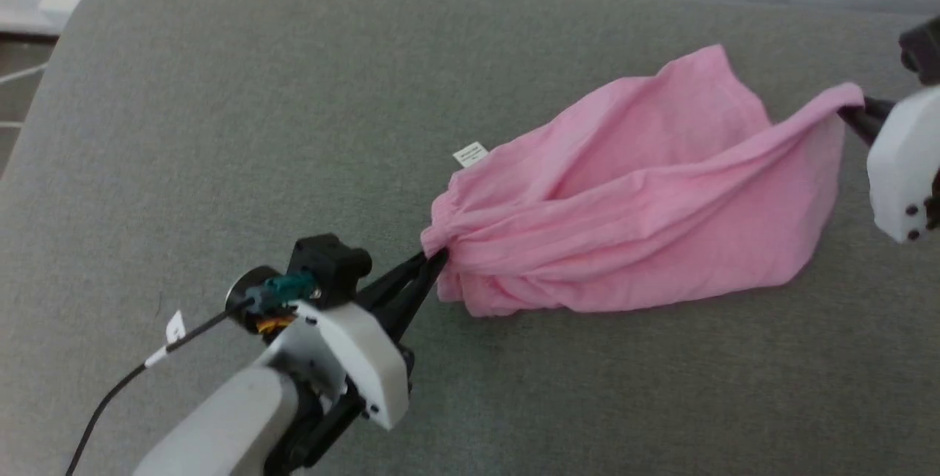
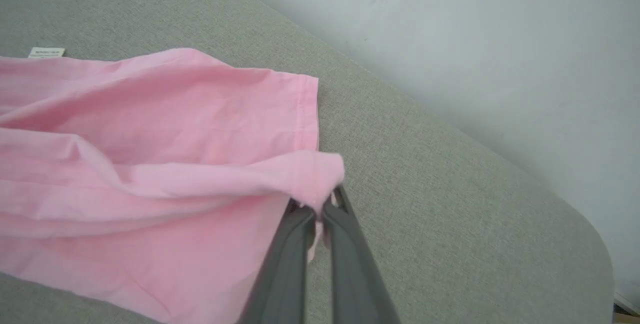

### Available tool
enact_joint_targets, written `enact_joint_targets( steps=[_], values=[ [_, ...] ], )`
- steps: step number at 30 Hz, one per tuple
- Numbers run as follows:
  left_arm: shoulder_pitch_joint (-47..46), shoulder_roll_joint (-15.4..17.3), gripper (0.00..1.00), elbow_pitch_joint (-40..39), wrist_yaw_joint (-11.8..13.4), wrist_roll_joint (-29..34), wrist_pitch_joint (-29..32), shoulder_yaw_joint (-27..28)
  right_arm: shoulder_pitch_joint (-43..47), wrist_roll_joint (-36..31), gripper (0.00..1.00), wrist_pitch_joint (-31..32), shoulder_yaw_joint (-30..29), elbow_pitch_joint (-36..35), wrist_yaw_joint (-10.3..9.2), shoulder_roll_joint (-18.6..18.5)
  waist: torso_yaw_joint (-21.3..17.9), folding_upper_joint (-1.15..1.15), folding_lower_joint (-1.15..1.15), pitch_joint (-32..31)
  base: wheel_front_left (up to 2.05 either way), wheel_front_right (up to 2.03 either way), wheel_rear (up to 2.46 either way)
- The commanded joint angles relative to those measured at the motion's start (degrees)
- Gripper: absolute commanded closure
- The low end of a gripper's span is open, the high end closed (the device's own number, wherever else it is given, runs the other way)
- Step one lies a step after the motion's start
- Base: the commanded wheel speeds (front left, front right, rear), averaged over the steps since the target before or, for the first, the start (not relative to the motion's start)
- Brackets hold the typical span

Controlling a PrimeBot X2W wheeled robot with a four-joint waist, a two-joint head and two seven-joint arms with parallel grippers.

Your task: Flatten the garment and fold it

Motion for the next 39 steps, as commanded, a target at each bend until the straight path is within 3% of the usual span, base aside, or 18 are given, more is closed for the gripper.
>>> enact_joint_targets(
  steps=[1, 11, 24, 25, 26, 34, 39],
  values=[
    [-1.3, -0.5, 1.00, 0.6, -0.4, 0.6, -0.4, 0.2, -1.5, -0.5, 1.00, 0.2, 0.7, 1.0, -0.11, 0.3, 4.1, 0.00, -0.02, 4.6, 0.00, 0.00, 0.00],
    [-8.9, -6.0, 1.00, 9.0, -1.9, 0.0, -4.4, 1.6, -16.6, -5.2, 1.00, -3.5, 8.3, 17.7, -0.11, 1.1, 6.5, 0.00, -0.02, 8.8, 0.00, 0.00, 0.00],
    [-12.4, -10.0, 1.00, 15.4, -3.2, 1.0, -7.4, -0.2, -23.7, -8.4, 0.98, -13.6, 13.6, 32.3, -0.11, 3.2, 7.8, 0.00, -0.02, 11.3, 0.00, 0.00, 0.00],
    [-12.5, -10.2, 0.70, 15.9, -3.3, 1.0, -7.6, -0.3, -23.8, -8.4, 0.00, -14.9, 13.9, 33.0, -0.11, 3.4, 7.8, 0.00, -0.02, 11.1, 0.00, 0.00, 0.00],
    [-12.5, -10.4, 0.00, 16.4, -3.3, 1.1, -7.8, -0.4, -23.9, -8.3, 0.00, -16.1, 14.1, 33.7, -0.11, 3.7, 7.7, 0.00, -0.02, 10.7, 0.00, 0.00, 0.00],
    [-10.0, -10.1, 0.00, 18.8, -1.7, -0.1, -9.8, 0.9, -22.5, -4.4, 0.00, -25.7, 16.6, 37.2, -0.11, 5.6, 5.3, 0.00, -0.02, 4.3, 0.00, 0.00, 0.00],
    [-6.4, -9.2, 0.00, 17.5, 1.1, -2.5, -12.1, 4.3, -19.8, -1.7, 0.00, -33.8, 16.4, 36.8, -0.11, 6.3, 3.1, 0.00, -0.02, -1.0, 0.00, 0.00, 0.00]
  ],
)
